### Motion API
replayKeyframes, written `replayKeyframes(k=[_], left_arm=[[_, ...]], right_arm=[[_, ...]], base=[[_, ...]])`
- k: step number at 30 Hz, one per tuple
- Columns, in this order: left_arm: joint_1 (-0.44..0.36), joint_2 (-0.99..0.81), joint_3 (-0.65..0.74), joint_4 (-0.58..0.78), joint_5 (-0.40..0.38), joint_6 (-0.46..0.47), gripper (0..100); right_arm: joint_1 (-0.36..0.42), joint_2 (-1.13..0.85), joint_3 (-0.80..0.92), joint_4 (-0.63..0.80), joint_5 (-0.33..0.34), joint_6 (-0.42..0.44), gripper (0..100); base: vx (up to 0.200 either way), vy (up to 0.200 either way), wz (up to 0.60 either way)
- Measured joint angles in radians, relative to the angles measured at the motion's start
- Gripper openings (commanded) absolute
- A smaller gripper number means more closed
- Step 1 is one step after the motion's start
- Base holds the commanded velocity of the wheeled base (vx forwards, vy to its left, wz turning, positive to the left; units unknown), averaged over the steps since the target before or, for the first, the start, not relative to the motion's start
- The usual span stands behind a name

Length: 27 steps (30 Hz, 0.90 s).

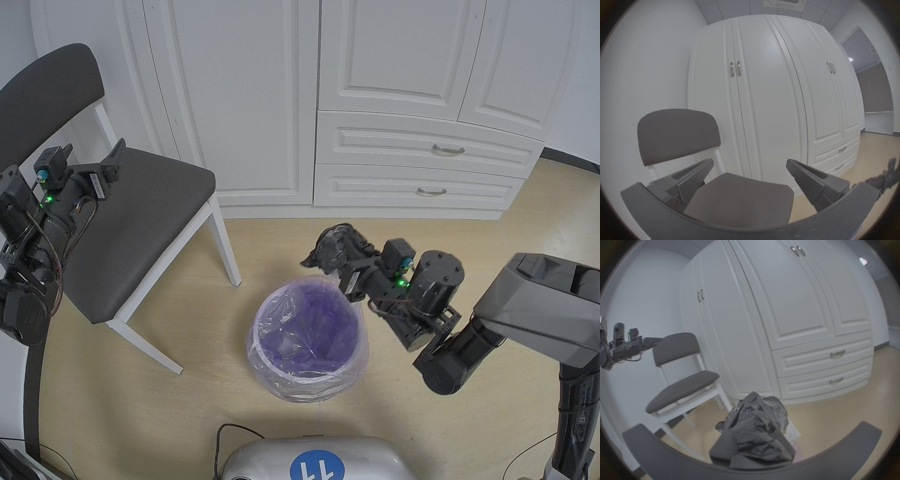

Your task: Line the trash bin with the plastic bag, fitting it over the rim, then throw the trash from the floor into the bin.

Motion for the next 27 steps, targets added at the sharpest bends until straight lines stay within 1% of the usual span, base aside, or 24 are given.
replayKeyframes(k=[3, 6, 10, 14, 17, 19, 23, 27], left_arm=[[0.011, -0.02, 0.005, -0.001, 0.002, 0.001, 100], [0.019, -0.041, 0.014, 0.0, 0.002, 0.001, 100], [0.024, -0.064, 0.024, 0.0, 0.001, 0.001, 100], [0.027, -0.076, 0.029, 0.0, 0.0, 0.001, 100], [0.028, -0.08, 0.031, 0.001, -0.001, 0.002, 100], [0.029, -0.081, 0.032, 0.001, -0.001, 0.002, 100], [0.028, -0.084, 0.035, 0.001, -0.001, 0.001, 100], [0.035, -0.091, 0.037, 0.001, -0.001, 0.002, 100]], right_arm=[[0.044, 0.007, 0.014, 0.001, -0.001, 0.087, 0], [0.08, 0.008, 0.016, 0.056, -0.002, 0.177, 0], [0.101, 0.008, -0.01, 0.223, -0.003, 0.323, 0], [0.108, 0.008, -0.05, 0.391, -0.003, 0.416, 0], [0.108, 0.008, -0.074, 0.491, -0.003, 0.47, 0], [0.105, 0.011, -0.086, 0.519, -0.003, 0.493, 0], [0.093, 0.037, -0.113, 0.522, 0.002, 0.504, 0], [0.063, 0.073, -0.144, 0.506, 0.009, 0.521, 0]], base=[[0.0, 0.0, 0.0], [0.0, 0.0, 0.0], [0.0, 0.0, 0.0], [0.0, 0.0, 0.0], [0.0, 0.0, 0.0], [0.0, 0.0, 0.0], [0.0, 0.0, 0.0], [0.0, 0.0, 0.0]])
